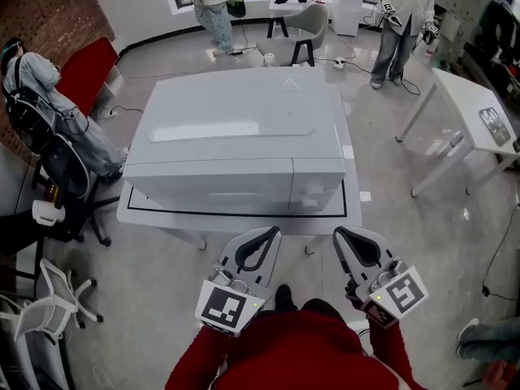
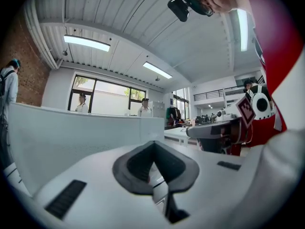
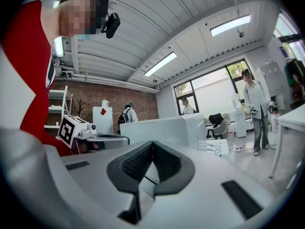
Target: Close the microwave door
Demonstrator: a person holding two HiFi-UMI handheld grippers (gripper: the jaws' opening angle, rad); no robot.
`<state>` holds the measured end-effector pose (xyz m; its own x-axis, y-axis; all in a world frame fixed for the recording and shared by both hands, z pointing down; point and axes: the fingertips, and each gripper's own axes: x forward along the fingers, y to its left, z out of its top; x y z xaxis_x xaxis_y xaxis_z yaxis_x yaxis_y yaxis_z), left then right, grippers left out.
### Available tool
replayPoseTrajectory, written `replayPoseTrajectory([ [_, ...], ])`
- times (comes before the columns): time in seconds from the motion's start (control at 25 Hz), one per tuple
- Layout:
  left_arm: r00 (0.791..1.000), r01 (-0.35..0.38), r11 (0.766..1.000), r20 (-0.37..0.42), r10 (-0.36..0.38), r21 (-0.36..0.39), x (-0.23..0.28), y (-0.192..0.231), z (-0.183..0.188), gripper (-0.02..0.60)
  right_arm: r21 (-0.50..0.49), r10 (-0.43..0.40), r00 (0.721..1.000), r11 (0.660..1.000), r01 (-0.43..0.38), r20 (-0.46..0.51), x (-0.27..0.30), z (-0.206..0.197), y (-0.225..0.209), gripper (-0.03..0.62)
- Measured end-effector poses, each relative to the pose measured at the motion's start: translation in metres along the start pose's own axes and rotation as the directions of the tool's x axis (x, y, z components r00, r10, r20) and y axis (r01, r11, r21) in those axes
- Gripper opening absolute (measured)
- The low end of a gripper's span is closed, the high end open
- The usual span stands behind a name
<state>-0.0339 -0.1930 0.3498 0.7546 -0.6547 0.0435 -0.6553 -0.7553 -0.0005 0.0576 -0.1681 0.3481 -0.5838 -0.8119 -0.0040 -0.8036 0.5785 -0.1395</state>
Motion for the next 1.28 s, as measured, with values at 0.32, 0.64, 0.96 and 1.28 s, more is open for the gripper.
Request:
replayPoseTrajectory([
  [0.32,0.996,-0.052,0.998,-0.071,0.051,-0.018,0.003,0.009,-0.012,0.009,0.046,-0.048,0.999,0.998,0.049,-0.016,-0.007,-0.004,-0.013,0.014],
  [0.64,0.989,-0.107,0.994,-0.101,0.105,-0.019,0.010,0.010,-0.006,0.009,0.043,-0.014,0.999,0.999,0.015,-0.045,-0.003,0.000,-0.024,0.014],
  [0.96,0.990,-0.131,0.991,-0.056,0.130,-0.022,0.018,0.006,0.006,0.009,0.014,-0.004,0.998,1.000,0.004,-0.064,-0.003,0.002,-0.030,0.013],
  [1.28,0.979,-0.161,0.987,-0.128,0.158,-0.013,0.015,0.011,-0.009,0.009,-0.025,0.040,0.999,0.999,-0.041,-0.013,0.008,0.011,-0.027,0.012],
])
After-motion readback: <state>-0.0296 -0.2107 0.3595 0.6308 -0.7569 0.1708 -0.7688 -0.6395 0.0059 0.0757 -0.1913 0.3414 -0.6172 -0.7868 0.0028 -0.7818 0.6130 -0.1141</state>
